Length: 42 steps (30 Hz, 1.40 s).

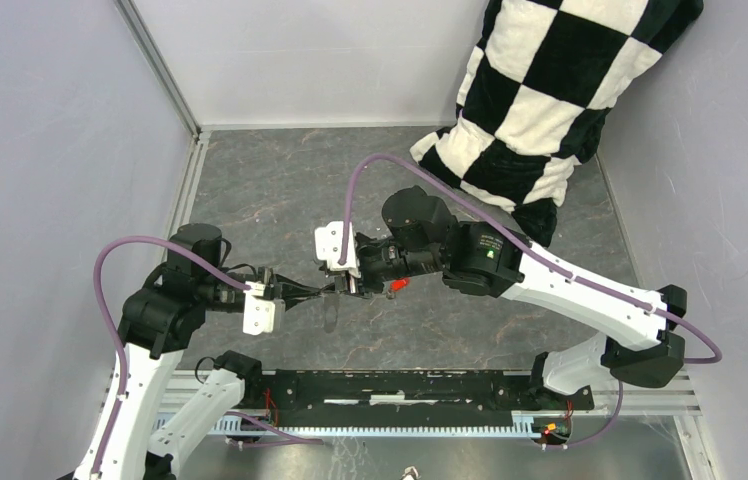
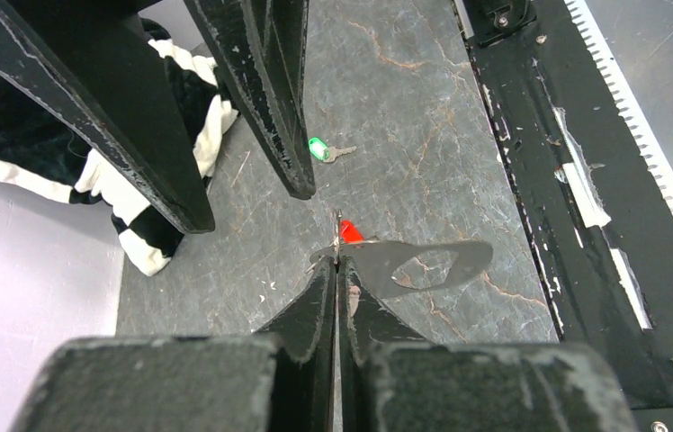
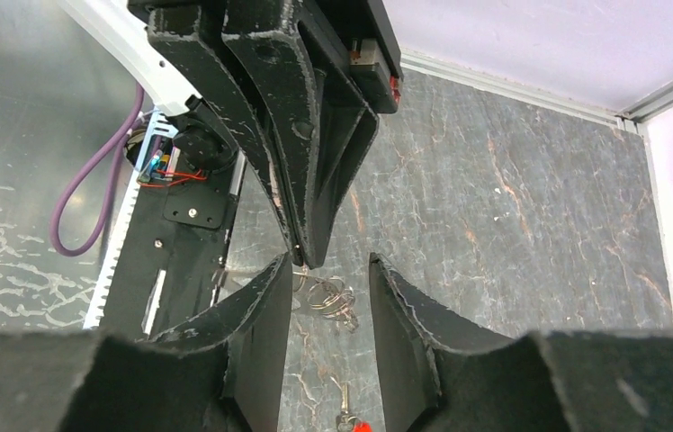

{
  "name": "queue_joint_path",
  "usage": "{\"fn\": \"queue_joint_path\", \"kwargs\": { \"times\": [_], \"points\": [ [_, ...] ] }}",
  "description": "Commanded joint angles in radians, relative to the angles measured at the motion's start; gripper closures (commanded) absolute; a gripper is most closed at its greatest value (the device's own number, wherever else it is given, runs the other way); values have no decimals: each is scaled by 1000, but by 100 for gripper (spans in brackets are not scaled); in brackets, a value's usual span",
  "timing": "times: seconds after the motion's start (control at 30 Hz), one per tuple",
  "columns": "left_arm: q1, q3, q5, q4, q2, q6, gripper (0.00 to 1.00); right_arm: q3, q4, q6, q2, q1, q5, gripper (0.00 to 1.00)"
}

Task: Put the keys on the keyring
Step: Adjust the keyring.

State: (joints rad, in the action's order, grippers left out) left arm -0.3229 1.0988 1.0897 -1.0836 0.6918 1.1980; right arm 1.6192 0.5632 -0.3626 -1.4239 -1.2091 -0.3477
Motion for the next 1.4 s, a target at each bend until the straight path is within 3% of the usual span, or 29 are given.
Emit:
{"fn": "queue_joint_path", "kwargs": {
  "times": [0.0, 0.57, 0.8, 1.37],
  "points": [
    [-1, 27, 4, 9, -2, 10, 98, 30, 10, 24, 1, -4, -43, 57],
    [-1, 35, -2, 9, -3, 0, 98, 92, 77, 33, -83, -4, -17, 71],
    [-1, 34, -6, 8, -4, -4, 98, 106, 87, 32, -72, -4, -16, 61],
    [0, 56, -11, 5, 17, -50, 98, 84, 94, 45, -76, -4, -31, 61]
  ]
}}
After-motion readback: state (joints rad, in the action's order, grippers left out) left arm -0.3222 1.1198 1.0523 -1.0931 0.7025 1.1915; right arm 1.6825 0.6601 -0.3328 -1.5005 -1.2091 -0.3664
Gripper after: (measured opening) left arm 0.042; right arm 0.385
